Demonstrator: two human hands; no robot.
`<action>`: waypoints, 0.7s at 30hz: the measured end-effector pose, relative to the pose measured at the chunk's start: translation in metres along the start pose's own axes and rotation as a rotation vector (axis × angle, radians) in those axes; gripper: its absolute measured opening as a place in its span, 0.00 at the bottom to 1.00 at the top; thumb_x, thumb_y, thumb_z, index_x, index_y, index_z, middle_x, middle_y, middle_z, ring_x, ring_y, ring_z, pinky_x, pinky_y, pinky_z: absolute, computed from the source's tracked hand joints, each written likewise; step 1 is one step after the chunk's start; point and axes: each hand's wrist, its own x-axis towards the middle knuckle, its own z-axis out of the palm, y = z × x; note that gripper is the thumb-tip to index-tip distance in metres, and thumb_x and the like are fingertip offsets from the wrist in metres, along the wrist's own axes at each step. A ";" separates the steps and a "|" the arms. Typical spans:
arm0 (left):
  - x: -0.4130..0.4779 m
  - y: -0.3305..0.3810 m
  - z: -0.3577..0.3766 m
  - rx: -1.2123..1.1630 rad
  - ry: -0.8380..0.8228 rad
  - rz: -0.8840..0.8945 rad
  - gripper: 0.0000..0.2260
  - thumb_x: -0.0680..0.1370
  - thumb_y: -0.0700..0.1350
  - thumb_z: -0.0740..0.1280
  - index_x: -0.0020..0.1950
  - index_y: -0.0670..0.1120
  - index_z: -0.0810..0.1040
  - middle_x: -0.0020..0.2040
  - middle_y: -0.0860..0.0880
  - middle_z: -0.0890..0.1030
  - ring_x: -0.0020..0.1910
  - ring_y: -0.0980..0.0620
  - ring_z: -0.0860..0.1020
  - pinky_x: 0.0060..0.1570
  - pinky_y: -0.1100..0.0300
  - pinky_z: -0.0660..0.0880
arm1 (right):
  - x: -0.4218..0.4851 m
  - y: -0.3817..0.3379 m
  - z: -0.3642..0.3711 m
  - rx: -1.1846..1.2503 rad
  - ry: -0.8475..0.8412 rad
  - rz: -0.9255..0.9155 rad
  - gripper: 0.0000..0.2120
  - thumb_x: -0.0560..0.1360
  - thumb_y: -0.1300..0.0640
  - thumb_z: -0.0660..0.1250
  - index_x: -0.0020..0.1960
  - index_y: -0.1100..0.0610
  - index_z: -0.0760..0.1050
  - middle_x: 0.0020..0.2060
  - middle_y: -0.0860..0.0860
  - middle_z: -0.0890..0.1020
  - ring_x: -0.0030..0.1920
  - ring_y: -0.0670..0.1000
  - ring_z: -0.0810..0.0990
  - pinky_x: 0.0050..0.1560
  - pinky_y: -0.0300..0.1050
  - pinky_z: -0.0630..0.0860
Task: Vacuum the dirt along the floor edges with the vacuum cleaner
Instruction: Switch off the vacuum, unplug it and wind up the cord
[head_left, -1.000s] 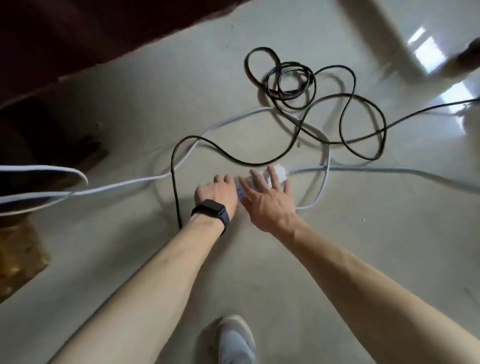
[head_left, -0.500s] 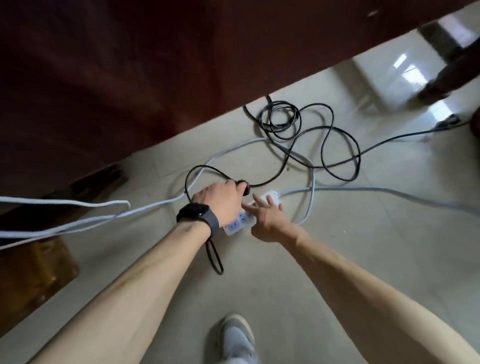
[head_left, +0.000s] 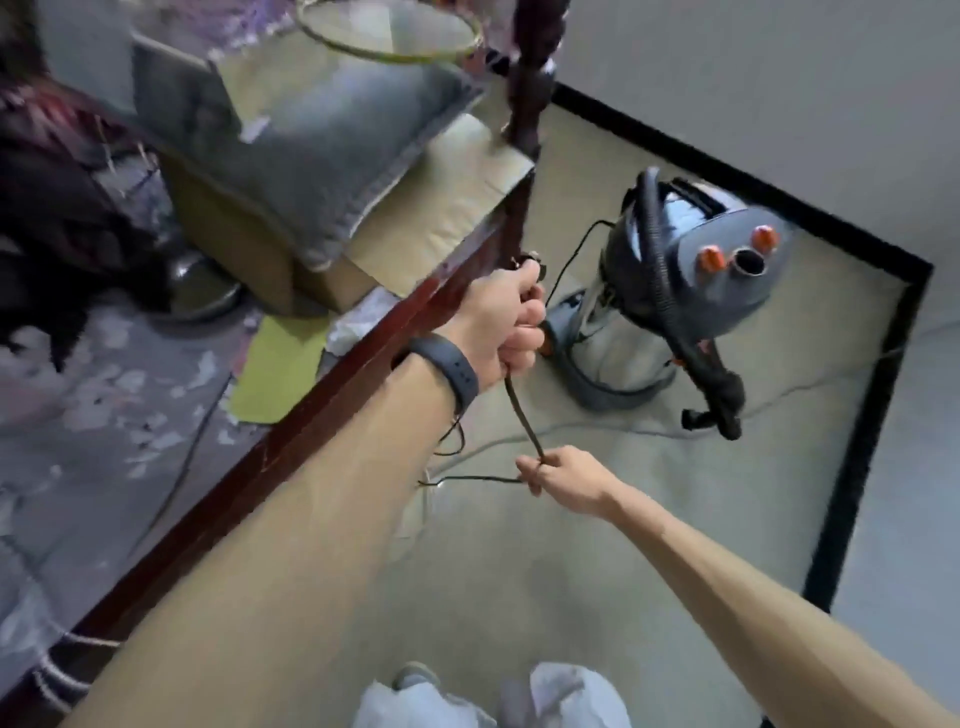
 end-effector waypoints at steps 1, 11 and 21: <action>-0.017 0.030 0.030 0.029 -0.040 0.015 0.16 0.85 0.53 0.54 0.37 0.51 0.64 0.24 0.55 0.60 0.17 0.58 0.55 0.18 0.69 0.49 | -0.025 0.007 -0.028 0.017 0.072 0.025 0.24 0.83 0.41 0.61 0.34 0.50 0.79 0.39 0.43 0.85 0.41 0.49 0.81 0.37 0.31 0.72; -0.144 0.215 0.221 0.275 -0.137 0.368 0.16 0.84 0.56 0.54 0.46 0.48 0.74 0.28 0.54 0.68 0.20 0.58 0.59 0.21 0.64 0.52 | -0.267 0.053 -0.211 0.421 0.765 0.044 0.27 0.86 0.39 0.54 0.45 0.60 0.78 0.39 0.51 0.83 0.43 0.53 0.79 0.41 0.45 0.69; -0.117 0.191 0.304 0.646 -0.131 0.542 0.19 0.82 0.57 0.60 0.48 0.43 0.80 0.33 0.51 0.73 0.20 0.59 0.63 0.17 0.66 0.59 | -0.408 0.001 -0.313 0.953 1.045 -0.315 0.18 0.86 0.52 0.54 0.39 0.53 0.71 0.28 0.46 0.69 0.27 0.45 0.65 0.29 0.39 0.63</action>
